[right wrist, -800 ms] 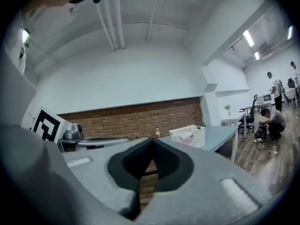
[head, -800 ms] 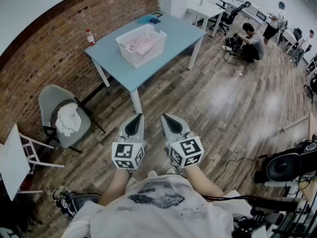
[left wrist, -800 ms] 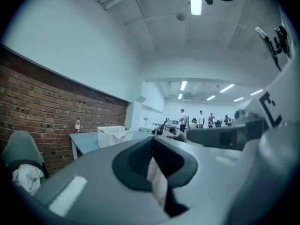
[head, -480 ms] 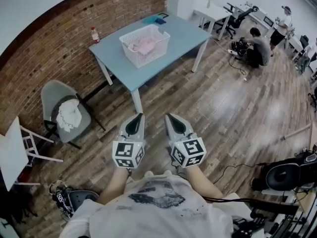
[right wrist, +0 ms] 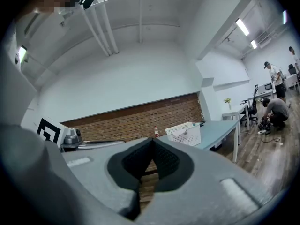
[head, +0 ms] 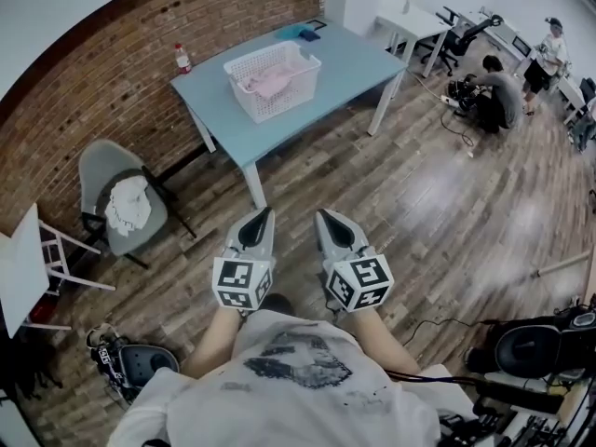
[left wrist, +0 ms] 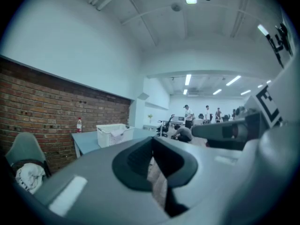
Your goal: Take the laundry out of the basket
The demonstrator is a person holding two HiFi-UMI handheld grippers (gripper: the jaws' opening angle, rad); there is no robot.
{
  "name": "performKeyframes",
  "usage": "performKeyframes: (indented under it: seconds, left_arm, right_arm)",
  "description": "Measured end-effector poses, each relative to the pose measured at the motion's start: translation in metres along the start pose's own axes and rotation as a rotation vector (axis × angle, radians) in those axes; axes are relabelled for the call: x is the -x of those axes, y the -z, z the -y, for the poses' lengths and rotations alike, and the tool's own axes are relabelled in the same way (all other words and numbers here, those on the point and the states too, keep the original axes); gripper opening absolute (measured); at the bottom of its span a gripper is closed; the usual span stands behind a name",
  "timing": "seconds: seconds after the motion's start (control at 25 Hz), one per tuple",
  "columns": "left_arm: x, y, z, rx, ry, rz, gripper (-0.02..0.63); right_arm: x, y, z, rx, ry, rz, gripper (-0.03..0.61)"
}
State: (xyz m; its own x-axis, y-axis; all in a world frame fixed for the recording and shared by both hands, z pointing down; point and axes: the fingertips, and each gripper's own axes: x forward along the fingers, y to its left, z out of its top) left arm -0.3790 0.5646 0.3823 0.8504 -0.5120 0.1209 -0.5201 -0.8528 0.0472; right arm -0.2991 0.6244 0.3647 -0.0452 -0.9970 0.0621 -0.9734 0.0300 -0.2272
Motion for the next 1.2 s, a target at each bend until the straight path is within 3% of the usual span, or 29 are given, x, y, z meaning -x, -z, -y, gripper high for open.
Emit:
performKeyframes:
  seconds: [0.44,0.72,1.2]
  left_arm:
    - [-0.089,0.009,-0.037,0.017,0.004,-0.027,-0.008]
    - [-0.184,0.01,-0.1,0.039,0.033,-0.042,-0.008]
    - [-0.312,-0.018,-0.231,0.056,0.019,-0.054,-0.008]
  right_arm:
    - [-0.069,0.012,0.061,-0.021,-0.005,-0.056,-0.003]
    - [-0.16,0.016,0.112,-0.03,0.029,-0.111,-0.003]
    - [-0.338,-0.013,0.163,-0.015,0.013,-0.142,-0.003]
